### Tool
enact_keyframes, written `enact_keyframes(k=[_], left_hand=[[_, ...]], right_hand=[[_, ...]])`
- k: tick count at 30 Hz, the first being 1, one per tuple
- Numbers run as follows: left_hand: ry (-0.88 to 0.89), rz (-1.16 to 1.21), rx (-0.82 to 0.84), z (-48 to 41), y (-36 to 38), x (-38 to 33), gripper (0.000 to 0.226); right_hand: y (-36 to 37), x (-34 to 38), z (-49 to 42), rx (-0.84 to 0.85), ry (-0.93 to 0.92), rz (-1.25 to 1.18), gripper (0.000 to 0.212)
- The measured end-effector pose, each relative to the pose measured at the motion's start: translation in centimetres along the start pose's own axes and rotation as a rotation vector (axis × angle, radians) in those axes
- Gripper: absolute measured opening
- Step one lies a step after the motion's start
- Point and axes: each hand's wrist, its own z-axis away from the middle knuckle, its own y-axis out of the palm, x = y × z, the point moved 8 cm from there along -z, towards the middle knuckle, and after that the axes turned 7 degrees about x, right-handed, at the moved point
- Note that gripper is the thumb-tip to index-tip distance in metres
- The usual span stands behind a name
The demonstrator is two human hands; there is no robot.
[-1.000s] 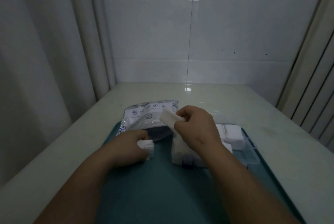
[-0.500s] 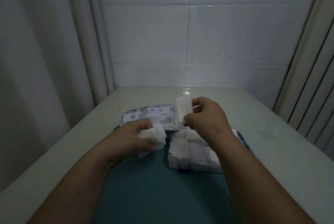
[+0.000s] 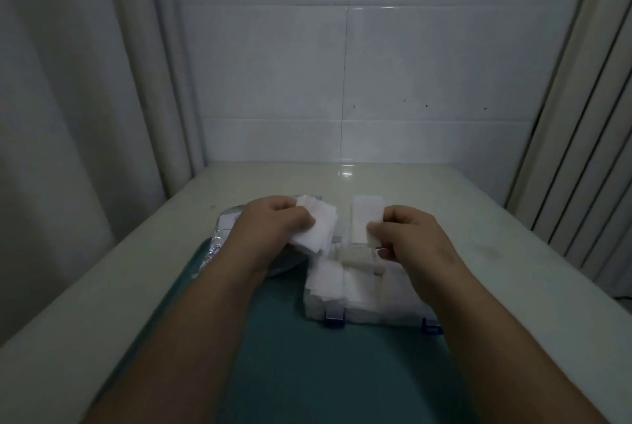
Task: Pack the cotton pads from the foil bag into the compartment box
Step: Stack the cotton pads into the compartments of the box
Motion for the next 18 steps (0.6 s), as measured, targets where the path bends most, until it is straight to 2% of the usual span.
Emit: enact_keyframes(k=[5, 7, 11, 13, 18], left_hand=[[-0.019, 0.053, -0.027, -0.2, 1.8, 1.5, 0.009], [0.008, 0.026, -0.019, 0.1, 2.2, 1.8, 0.013], [0.051, 0.048, -0.051, 0.6, 2.0, 1.8, 0.031], [0.056, 0.083, -0.059, 0.6, 1.8, 1.9, 0.038], [0.062, 0.087, -0.025, 0.7, 2.3, 1.8, 0.043]], right_hand=[[-0.4, -0.1, -0.2, 0.046, -0.038, -0.145, 0.045], [-0.2, 0.1, 0.0, 0.083, -0.071, -0.145, 0.041], [0.6, 0.5, 0.3, 0.118, -0.109, -0.095, 0.004], [0.7, 0.3, 0.3, 0.103, -0.102, -0.093, 0.011], [1.1, 0.6, 0.4, 0.06, -0.122, -0.036, 0.014]])
